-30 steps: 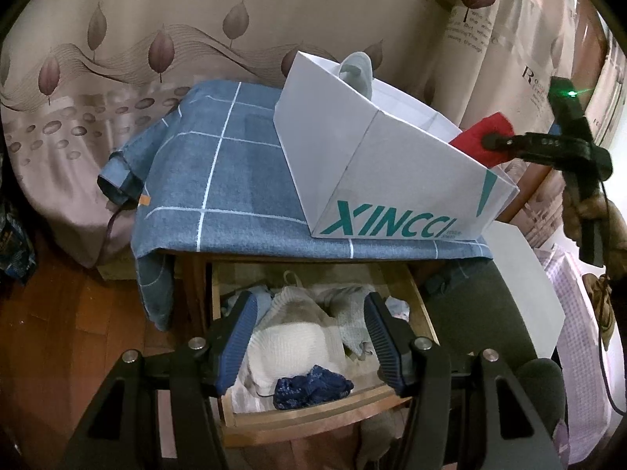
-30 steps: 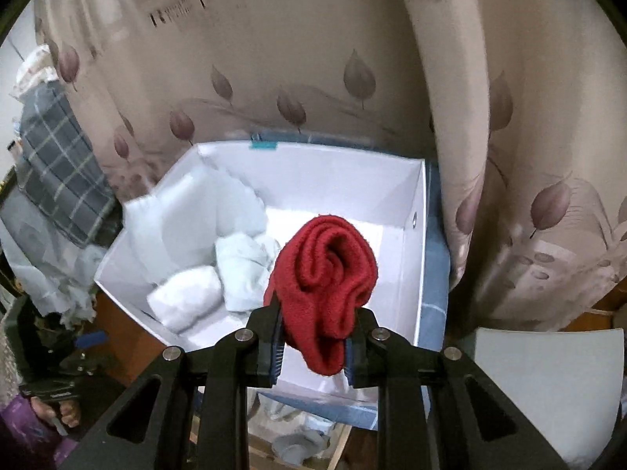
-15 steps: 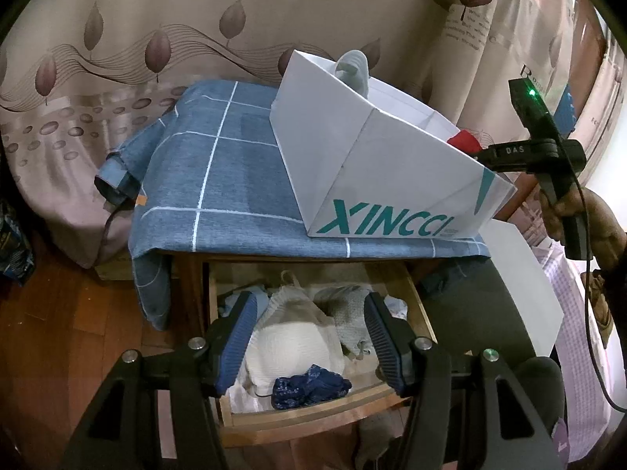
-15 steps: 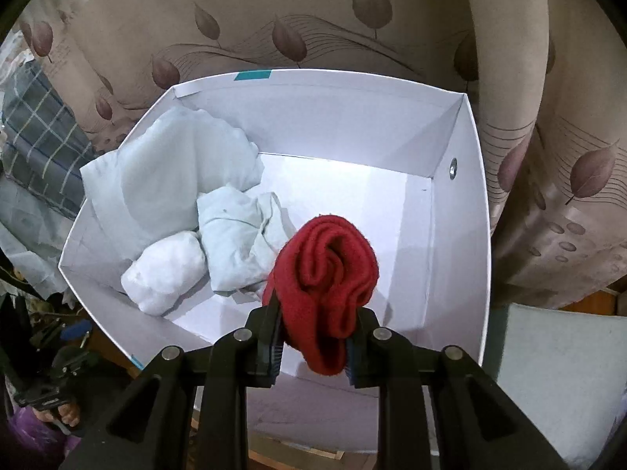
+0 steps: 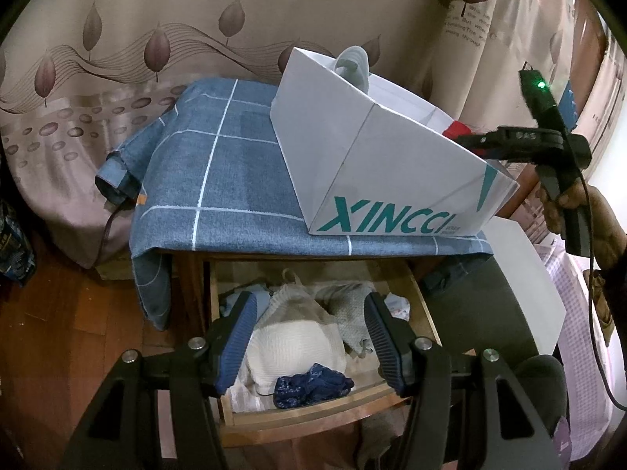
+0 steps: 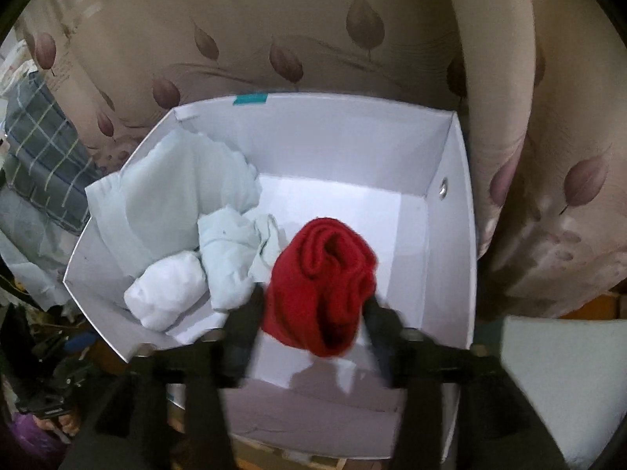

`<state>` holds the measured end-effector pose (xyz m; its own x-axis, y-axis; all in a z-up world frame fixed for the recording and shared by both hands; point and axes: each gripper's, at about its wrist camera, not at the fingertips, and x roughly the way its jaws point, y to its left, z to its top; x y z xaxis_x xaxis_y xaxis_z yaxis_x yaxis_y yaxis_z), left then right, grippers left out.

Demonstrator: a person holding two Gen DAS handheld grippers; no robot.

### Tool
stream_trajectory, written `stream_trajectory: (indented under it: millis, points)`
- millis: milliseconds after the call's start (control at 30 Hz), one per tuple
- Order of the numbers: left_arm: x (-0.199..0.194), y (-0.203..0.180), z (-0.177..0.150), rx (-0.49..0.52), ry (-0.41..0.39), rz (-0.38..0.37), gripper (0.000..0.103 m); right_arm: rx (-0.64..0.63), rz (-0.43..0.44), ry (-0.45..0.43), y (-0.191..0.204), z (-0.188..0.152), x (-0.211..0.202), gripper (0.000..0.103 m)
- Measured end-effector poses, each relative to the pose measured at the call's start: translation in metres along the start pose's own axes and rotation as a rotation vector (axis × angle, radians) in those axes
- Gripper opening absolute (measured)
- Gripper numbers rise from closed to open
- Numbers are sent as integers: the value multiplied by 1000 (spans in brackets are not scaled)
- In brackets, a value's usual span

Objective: Take underwear out of drawer
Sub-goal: 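Carry the red sock into the shoe box and open the right tool, then lower the left tool into the drawer onto the dark blue underwear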

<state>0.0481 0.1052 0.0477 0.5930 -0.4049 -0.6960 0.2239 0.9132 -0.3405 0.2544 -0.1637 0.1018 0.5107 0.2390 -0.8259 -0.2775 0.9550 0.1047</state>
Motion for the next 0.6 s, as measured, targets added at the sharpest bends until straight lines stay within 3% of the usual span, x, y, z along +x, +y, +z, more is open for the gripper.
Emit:
stream_trajectory:
  millis: [200, 333, 433, 600]
  points:
    - [0, 2, 1, -2, 4, -1, 58, 26, 26, -205, -7, -12, -46, 70]
    - [0, 2, 0, 4, 0, 1, 59, 34, 19, -388, -8, -61, -88, 71]
    - [1, 0, 0, 7, 5, 3, 58, 54, -19, -443, -11, -109, -103, 78]
    - [4, -7, -2, 38, 18, 21, 59, 126, -76, -432, -28, -178, -106, 82]
